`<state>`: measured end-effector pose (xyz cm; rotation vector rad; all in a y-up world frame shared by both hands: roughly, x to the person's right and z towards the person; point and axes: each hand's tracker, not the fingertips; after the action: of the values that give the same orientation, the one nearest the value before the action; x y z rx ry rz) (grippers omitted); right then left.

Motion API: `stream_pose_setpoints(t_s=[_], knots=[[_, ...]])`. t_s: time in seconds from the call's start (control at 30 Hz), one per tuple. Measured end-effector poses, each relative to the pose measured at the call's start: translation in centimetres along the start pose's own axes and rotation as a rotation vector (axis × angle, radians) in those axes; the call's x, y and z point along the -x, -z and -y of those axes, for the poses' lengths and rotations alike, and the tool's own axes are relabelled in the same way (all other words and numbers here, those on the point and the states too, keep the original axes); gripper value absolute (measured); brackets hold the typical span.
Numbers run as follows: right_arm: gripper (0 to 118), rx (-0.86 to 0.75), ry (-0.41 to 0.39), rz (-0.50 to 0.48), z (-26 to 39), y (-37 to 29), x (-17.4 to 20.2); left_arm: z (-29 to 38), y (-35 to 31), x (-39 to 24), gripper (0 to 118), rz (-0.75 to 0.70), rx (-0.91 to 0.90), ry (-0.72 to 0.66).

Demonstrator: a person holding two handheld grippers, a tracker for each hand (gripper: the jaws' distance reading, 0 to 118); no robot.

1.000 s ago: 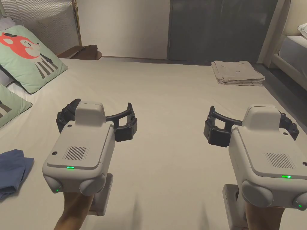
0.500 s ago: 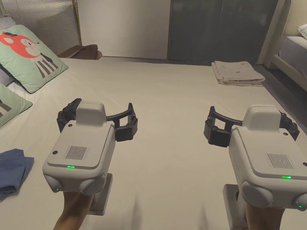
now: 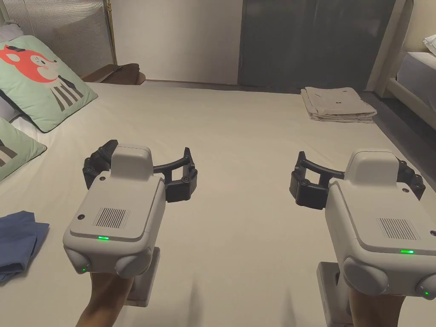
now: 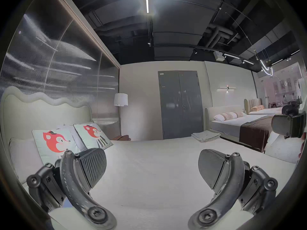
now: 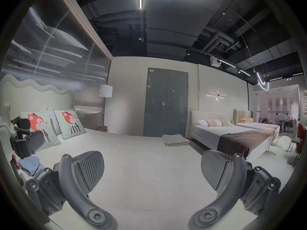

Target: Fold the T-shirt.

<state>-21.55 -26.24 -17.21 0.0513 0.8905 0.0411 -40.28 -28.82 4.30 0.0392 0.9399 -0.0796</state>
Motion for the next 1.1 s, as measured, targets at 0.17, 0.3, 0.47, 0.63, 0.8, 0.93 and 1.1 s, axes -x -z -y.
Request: stream_pose_setpoints(t_s=[0.17,0.3,0.47,0.63,0.8,0.93,1.1], knots=[[115,-0.002,0.001,-0.002,-0.03,-0.01,0.08,-0.01,0.05,0.1,111,0.004,0.001,-0.008],[115,-0.003,0.001,-0.002,-0.01,0.0,0.09,-0.02,0.05,0.13,111,0.001,-0.001,-0.003],[115,-0.005,0.003,0.0,-0.07,0.01,0.02,-0.03,0.05,0.25,111,0.0,-0.002,-0.013],[115,-0.004,0.0,0.0,-0.06,0.03,0.02,-0.02,0.09,0.23,111,-0.002,0.0,-0.009],[115,-0.003,0.003,0.0,-0.02,0.0,-0.02,0.05,0.1,0.18,111,0.001,0.001,-0.006],[115,-0.004,-0.001,0.0,-0.09,0.02,-0.03,0.07,0.17,0.18,111,0.005,0.005,-0.012],[115,-0.004,0.002,-0.001,-0.13,0.09,-0.06,0.13,0.24,0.14,111,0.004,0.007,-0.006]])
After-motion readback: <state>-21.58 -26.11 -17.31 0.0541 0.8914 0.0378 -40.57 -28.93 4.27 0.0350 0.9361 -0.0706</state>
